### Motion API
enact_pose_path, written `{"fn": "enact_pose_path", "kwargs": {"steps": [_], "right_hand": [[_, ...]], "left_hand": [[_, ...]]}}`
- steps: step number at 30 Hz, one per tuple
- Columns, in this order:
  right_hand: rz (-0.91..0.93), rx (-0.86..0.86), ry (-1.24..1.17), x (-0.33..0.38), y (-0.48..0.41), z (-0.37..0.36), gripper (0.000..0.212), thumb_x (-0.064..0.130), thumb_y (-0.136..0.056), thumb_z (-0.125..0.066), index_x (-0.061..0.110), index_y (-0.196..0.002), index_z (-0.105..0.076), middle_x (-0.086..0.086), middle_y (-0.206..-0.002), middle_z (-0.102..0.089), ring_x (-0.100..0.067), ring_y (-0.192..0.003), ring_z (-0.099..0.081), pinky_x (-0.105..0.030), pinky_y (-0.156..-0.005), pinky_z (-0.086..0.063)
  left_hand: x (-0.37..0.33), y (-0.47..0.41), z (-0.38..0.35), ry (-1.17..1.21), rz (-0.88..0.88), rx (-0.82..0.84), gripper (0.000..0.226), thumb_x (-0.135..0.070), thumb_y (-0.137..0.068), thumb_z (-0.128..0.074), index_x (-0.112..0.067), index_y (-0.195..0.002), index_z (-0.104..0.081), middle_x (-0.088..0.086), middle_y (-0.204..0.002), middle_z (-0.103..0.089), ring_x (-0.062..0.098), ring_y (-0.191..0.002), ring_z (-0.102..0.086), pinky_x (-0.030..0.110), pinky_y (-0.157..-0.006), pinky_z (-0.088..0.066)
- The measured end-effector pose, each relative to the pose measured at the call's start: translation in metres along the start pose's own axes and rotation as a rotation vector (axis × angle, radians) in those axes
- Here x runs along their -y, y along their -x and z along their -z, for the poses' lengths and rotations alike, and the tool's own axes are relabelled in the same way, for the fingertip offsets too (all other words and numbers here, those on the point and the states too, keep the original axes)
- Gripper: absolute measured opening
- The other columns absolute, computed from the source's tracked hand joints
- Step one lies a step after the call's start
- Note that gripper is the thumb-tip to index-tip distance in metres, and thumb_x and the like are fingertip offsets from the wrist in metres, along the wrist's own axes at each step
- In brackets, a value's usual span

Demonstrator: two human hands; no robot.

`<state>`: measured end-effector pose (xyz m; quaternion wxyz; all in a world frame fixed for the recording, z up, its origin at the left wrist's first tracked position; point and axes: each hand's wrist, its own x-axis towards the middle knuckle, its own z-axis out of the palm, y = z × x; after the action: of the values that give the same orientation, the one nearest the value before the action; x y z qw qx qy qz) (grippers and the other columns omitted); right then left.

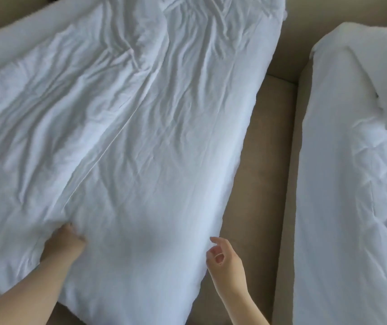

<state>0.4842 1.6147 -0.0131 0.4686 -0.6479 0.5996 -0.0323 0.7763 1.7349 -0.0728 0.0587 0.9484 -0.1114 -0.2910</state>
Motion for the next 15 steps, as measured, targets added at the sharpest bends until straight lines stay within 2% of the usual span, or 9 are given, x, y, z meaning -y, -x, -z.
{"fn": "enact_pose_path", "kwargs": {"steps": [3, 9, 15], "right_hand": [[0.114, 0.07, 0.061, -0.018, -0.021, 0.054, 0.036, 0.015, -0.091, -0.051, 0.025, -0.124, -0.044, 0.018, -0.084, -0.05, -0.001, -0.07, -0.051, -0.007, -0.057, -0.04], [0.196, 0.173, 0.21, -0.04, -0.07, 0.152, 0.033, 0.017, -0.091, -0.052, 0.021, -0.123, -0.047, 0.015, -0.084, -0.052, 0.0, -0.075, -0.052, -0.006, -0.057, -0.04], [0.29, 0.276, 0.358, -0.002, -0.152, 0.169, 0.029, 0.015, -0.092, -0.049, 0.019, -0.121, -0.049, 0.018, -0.082, -0.051, 0.004, -0.07, -0.049, -0.008, -0.051, -0.041]], "left_hand": [[-0.023, 0.04, -0.028, 0.016, 0.015, 0.055, 0.056, -0.016, -0.085, -0.057, -0.005, -0.136, -0.037, 0.02, -0.136, -0.042, 0.037, -0.123, -0.043, 0.039, -0.098, -0.038], [-0.085, 0.121, -0.079, 0.085, 0.072, 0.0, 0.055, -0.011, -0.085, -0.054, -0.006, -0.137, -0.038, 0.019, -0.136, -0.042, 0.035, -0.126, -0.041, 0.036, -0.101, -0.036], [-0.126, 0.128, -0.083, 0.204, 0.136, -0.062, 0.046, -0.016, -0.09, -0.05, -0.012, -0.136, -0.042, 0.011, -0.143, -0.037, 0.03, -0.128, -0.037, 0.034, -0.102, -0.035]]}}
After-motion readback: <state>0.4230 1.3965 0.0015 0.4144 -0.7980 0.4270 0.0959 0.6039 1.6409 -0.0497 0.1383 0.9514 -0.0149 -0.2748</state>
